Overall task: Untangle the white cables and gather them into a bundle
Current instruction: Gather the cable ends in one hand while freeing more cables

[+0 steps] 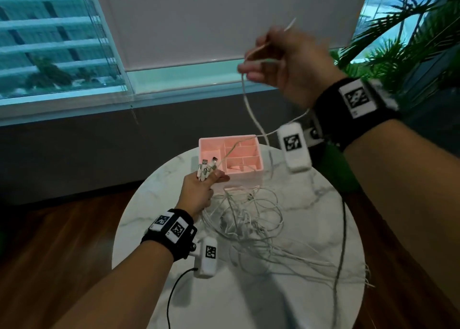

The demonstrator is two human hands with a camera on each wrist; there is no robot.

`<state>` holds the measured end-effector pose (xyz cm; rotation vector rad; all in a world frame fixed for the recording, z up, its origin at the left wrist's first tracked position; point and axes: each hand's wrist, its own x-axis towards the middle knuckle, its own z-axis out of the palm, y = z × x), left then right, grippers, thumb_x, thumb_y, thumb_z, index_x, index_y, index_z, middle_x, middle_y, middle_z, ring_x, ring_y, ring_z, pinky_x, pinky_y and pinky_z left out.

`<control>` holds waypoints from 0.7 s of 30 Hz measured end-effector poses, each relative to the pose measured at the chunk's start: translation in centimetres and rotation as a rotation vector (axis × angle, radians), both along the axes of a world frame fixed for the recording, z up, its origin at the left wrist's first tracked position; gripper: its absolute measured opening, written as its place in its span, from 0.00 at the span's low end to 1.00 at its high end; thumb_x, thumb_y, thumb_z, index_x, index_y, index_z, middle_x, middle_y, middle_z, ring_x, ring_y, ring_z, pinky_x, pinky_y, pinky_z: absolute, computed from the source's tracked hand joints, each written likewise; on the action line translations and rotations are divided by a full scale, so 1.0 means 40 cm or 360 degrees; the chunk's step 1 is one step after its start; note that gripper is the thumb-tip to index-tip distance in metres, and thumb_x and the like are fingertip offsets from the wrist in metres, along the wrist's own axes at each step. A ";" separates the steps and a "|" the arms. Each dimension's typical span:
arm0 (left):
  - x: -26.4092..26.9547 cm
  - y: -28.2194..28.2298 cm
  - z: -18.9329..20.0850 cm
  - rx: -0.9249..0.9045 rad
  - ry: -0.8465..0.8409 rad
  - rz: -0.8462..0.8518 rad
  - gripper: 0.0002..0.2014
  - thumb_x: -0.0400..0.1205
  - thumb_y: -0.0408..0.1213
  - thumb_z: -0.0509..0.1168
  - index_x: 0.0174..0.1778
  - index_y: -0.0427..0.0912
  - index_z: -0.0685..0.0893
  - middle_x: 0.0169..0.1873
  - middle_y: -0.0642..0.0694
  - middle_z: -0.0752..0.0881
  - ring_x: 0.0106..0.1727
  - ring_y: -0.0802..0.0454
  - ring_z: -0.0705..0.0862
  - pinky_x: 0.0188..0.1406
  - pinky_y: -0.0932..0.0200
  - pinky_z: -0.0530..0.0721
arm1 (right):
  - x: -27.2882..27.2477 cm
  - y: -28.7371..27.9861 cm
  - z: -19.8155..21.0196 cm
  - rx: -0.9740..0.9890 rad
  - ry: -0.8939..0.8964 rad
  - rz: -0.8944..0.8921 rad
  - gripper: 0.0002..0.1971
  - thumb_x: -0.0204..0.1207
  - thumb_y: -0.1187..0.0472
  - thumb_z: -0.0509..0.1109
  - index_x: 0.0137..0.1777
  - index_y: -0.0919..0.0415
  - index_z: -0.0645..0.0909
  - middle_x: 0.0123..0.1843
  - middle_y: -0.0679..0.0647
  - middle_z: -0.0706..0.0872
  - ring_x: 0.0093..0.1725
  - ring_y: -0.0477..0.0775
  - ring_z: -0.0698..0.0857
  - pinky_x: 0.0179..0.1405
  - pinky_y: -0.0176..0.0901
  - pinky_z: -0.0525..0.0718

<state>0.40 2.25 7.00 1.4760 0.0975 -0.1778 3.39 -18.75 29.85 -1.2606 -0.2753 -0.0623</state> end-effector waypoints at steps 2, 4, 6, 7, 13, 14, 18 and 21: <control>0.005 -0.014 0.019 -0.0087 -0.0052 0.0015 0.08 0.88 0.38 0.66 0.49 0.38 0.86 0.52 0.41 0.94 0.17 0.58 0.57 0.15 0.67 0.58 | -0.016 0.036 -0.063 -0.0125 0.0158 0.0013 0.07 0.88 0.63 0.60 0.53 0.67 0.75 0.41 0.66 0.88 0.42 0.68 0.92 0.38 0.51 0.92; 0.013 -0.025 0.038 -0.0160 -0.0086 0.0026 0.07 0.88 0.34 0.65 0.48 0.39 0.88 0.54 0.40 0.92 0.18 0.57 0.56 0.15 0.67 0.57 | -0.030 0.063 -0.121 -0.0140 0.0275 0.0076 0.06 0.88 0.65 0.61 0.55 0.69 0.75 0.43 0.68 0.89 0.44 0.69 0.92 0.40 0.52 0.92; 0.014 -0.034 0.059 -0.0254 -0.0105 -0.0012 0.07 0.88 0.30 0.63 0.51 0.36 0.87 0.54 0.39 0.90 0.18 0.57 0.56 0.15 0.67 0.55 | -0.039 0.083 -0.170 -0.0138 0.0363 0.0145 0.07 0.88 0.64 0.60 0.56 0.70 0.75 0.47 0.69 0.88 0.48 0.70 0.92 0.44 0.53 0.93; 0.012 -0.038 0.069 -0.0308 -0.0109 -0.0052 0.05 0.88 0.30 0.63 0.52 0.35 0.84 0.55 0.38 0.91 0.17 0.59 0.57 0.15 0.68 0.55 | -0.042 0.093 -0.189 -0.0156 0.0396 0.0169 0.08 0.88 0.64 0.60 0.55 0.70 0.76 0.48 0.70 0.88 0.49 0.71 0.92 0.46 0.54 0.92; -0.015 -0.029 0.050 -0.0356 0.0019 -0.0365 0.10 0.90 0.40 0.62 0.49 0.37 0.82 0.45 0.35 0.91 0.18 0.59 0.59 0.17 0.66 0.55 | -0.027 0.086 -0.201 0.0007 0.0416 0.0061 0.10 0.90 0.63 0.56 0.55 0.69 0.76 0.53 0.73 0.87 0.55 0.72 0.90 0.58 0.62 0.87; -0.019 -0.021 0.040 -0.0327 0.0050 -0.0417 0.11 0.90 0.41 0.62 0.52 0.36 0.82 0.44 0.36 0.91 0.18 0.59 0.59 0.17 0.65 0.56 | -0.016 0.072 -0.191 0.0081 0.0395 0.0008 0.10 0.90 0.63 0.55 0.55 0.68 0.76 0.53 0.72 0.87 0.57 0.73 0.90 0.58 0.61 0.88; -0.026 -0.007 0.021 -0.0273 0.0094 -0.0461 0.13 0.90 0.42 0.61 0.56 0.35 0.83 0.46 0.37 0.91 0.18 0.59 0.59 0.16 0.64 0.57 | 0.014 0.033 -0.180 0.0240 0.0357 -0.0146 0.11 0.90 0.63 0.55 0.50 0.67 0.75 0.48 0.69 0.87 0.58 0.73 0.89 0.55 0.58 0.88; -0.011 -0.015 0.021 -0.0211 0.0028 -0.0345 0.14 0.90 0.42 0.62 0.57 0.33 0.83 0.52 0.37 0.92 0.19 0.59 0.59 0.15 0.66 0.58 | 0.010 0.030 -0.200 0.0229 0.0389 -0.0178 0.12 0.90 0.63 0.55 0.48 0.67 0.76 0.48 0.68 0.88 0.56 0.72 0.90 0.53 0.55 0.88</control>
